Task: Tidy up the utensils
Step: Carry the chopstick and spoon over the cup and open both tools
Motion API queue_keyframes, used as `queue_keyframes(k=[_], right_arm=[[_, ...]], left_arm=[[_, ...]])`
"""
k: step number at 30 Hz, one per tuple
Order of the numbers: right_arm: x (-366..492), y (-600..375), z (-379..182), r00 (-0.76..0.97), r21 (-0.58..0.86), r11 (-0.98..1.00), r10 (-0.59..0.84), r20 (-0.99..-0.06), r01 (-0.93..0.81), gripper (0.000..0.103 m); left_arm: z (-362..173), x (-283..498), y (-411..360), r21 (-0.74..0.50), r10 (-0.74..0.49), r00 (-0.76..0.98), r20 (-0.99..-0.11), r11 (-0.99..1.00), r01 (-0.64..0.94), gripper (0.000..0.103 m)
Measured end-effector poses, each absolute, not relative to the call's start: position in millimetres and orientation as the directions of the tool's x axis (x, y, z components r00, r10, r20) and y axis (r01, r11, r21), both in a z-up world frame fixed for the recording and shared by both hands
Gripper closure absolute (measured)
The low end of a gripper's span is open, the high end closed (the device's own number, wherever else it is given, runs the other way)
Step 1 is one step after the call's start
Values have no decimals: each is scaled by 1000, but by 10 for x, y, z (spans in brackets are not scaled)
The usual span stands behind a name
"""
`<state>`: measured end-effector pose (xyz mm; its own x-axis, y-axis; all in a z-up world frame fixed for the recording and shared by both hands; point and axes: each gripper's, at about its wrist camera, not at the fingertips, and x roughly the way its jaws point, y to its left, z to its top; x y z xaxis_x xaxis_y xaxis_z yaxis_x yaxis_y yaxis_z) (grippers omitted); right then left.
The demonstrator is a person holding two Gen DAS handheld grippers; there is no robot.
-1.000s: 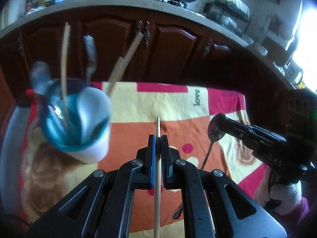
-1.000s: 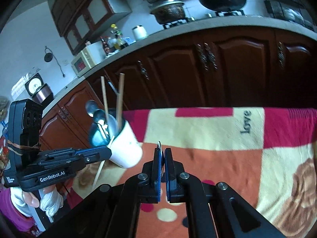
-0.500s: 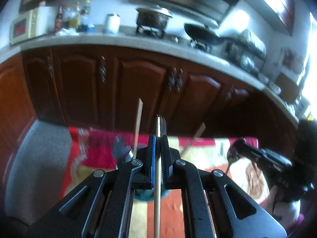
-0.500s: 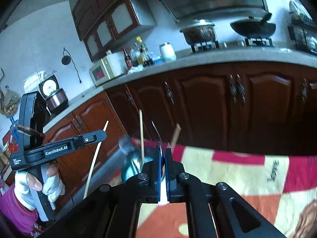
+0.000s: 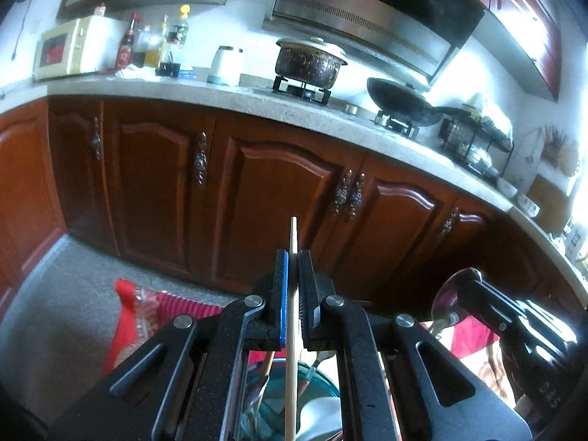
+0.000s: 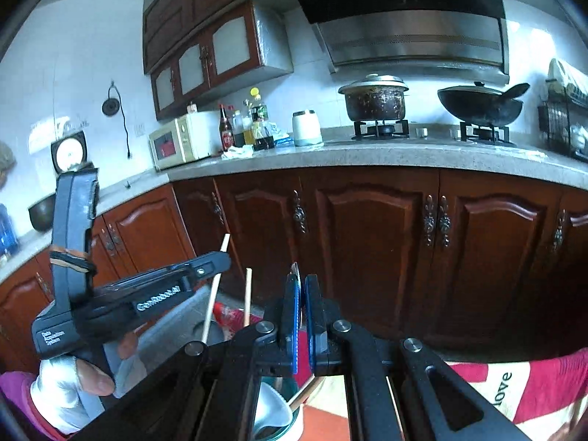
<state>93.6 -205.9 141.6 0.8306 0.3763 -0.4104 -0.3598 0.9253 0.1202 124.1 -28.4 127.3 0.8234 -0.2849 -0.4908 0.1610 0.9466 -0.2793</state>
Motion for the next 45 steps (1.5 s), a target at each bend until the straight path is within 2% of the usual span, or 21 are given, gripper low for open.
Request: queue_keyframes(k=[5,15,22,30,36,45], right_arm=[[931,-1965,1263,841,62,929,358,-406,-366,100],[847,-1887,1056,820,60,920,375,-432,-388,100],[813,-1858,1016,804,54,912,385,-454,-406,100],[745,-1890,895,785,78,914,384,-486,-399,100],[701,-1996,875,772,137,917,390,-502,-374,100],[870,-2118,824,733,219,914,405,-546,-341,100]], left_arm=[[1100,1296,-246,-284,-290,835,-467,944,169,99],[1127,1298,-180,-265,-264,878,-400,950,165,99],[1002,1230,-216,-241,-272,864,-424,953,182,99],[1139,994,-140,-227,-265,878,-398,956,186,99],[1089,847,-160,-179,-257,872,-417,964,199,99],[857,693,-246,-179,-260,834,-487,964,196,99]])
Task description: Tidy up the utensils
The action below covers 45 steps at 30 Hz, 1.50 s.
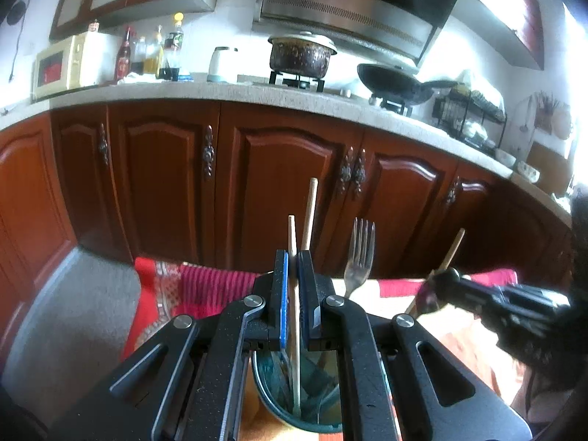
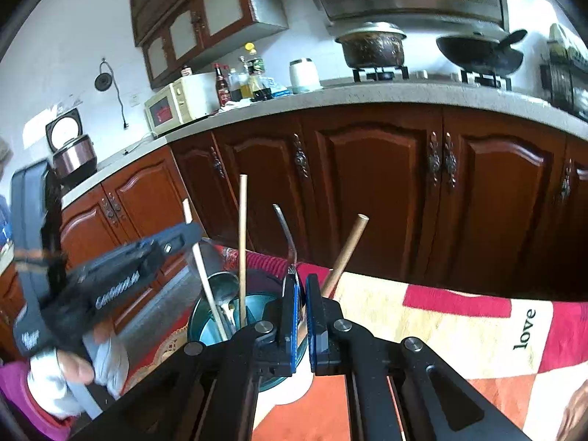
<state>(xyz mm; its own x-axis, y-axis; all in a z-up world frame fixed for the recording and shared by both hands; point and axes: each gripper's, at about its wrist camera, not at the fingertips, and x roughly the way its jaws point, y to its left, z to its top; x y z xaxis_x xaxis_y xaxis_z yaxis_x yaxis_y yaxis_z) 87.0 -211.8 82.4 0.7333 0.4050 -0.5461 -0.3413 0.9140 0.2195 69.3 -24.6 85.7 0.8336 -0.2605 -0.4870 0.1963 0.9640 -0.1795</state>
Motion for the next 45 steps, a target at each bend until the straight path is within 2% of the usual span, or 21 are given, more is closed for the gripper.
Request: queue_keyframes(k=[14,17,18,21,22,25,30,33,45], right_arm=[[923,-2085,810,720,237,908,418,-554,-344,99],[939,-2091,807,715,253,904,428,-552,-345,98],[944,-2088,802,712,257,902,431,-554,-346,97],[932,-2094,790,704,278,894,448,-550,-352,82],[919,-2097,799,706,285,890,455,-543,-354,78],[886,-2103,832,714,287,890,455,-532,-353,77],[822,-2156,885,717,303,886,463,-520,-352,76],[755,-2196,928,725,306,886,462,-511,-349,73],[390,-2315,961,746,308,899,432,-507,-311,72]], left_arm=[[734,626,-330,-144,-232,805,-546,973,183,99],[710,616,-294,-150,-225,801,-555,974,169,93],[709,610,-286,-150,-223,800,-557,974,167,88],[715,587,-260,-155,-222,798,-560,974,163,69],[725,582,-254,-159,-226,797,-560,974,164,67],[754,542,-249,-157,-224,800,-557,974,163,60],[805,480,-247,-155,-216,794,-568,976,154,59],[825,423,-247,-149,-210,795,-569,977,151,58],[831,119,-209,-100,-129,784,-607,991,85,58]])
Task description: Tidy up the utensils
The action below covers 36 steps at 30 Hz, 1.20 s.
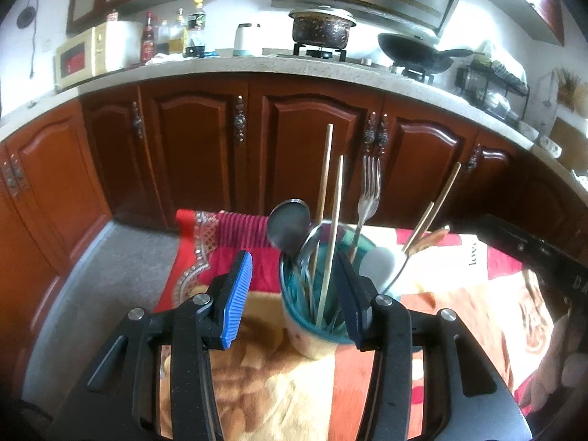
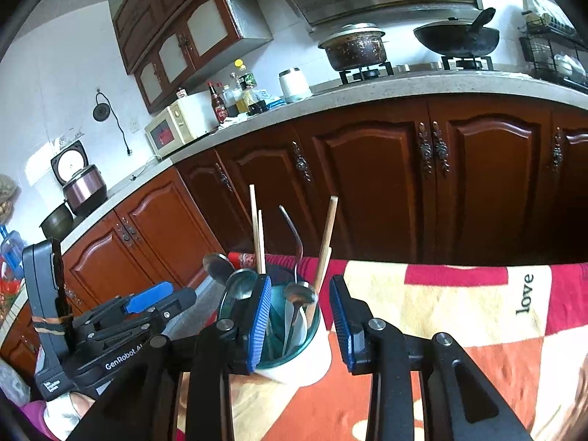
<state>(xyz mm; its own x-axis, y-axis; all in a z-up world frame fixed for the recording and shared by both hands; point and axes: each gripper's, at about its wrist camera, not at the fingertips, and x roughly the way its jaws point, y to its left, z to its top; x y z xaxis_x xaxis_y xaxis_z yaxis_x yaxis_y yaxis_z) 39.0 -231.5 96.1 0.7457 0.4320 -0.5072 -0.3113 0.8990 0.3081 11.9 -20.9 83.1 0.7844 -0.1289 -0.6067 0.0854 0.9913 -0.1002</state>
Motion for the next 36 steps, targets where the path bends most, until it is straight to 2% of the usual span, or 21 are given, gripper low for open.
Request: queue_keyframes(k=[5,12,27,30,32,36], right_arm=[[169,-2186,916,748,275,914,402,-528,-297,71],[-69,-2025,983,763,227,932,363,-536,-284,64],[-452,-1864,1192,792,187,948,317,-522,-256,60],[-497,-1830,1228,797,172,953,301,-524,-247,57],[-524,-1810,1236,801,164,957,292,-523,-241,51],[-565,-1763,1243,809,137,962,272,-521,-235,51]], left_arm=[[841,-59,-218,-103,-112,775,-622,993,61,58],[933,-321,-225,-92,-86,779,-621,995,36,58],[1205,-829,-225,-43,-30,834,-551,999,8,58],[1247,-883,-227,-43,-24,841,-540,999,1,58],[1273,-911,-222,-45,-20,846,-533,999,-4,58],[1304,-954,-227,-43,-14,853,-522,999,-10,58]])
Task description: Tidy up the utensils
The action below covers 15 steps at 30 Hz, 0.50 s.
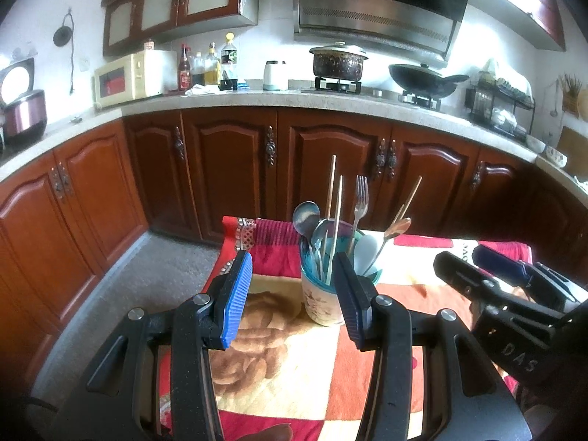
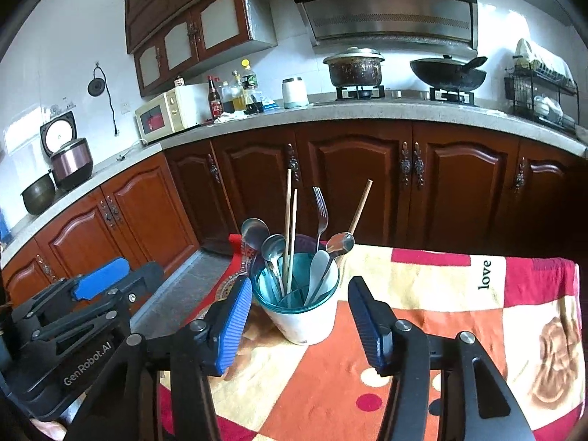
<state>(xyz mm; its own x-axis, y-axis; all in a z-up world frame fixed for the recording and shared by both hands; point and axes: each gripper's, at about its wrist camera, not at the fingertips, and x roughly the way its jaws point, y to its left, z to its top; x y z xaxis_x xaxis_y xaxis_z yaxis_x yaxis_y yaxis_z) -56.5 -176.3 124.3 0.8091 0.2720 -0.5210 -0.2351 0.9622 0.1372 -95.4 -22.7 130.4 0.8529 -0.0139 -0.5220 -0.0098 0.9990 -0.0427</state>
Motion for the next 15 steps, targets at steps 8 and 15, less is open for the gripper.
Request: queue_keyframes(k=[8,15], right_arm=[[-560,-1823,1239,814,144,969,247,-525,-201,50],[-557,-1836,1202,810,146,973,231,-538,-180,46]], left_arm=[[1294,-971,-264,-34,-5,852,-524,999,-14,58],[1262,-945,-313,-28,-7,845,-535,1000,-10,58]])
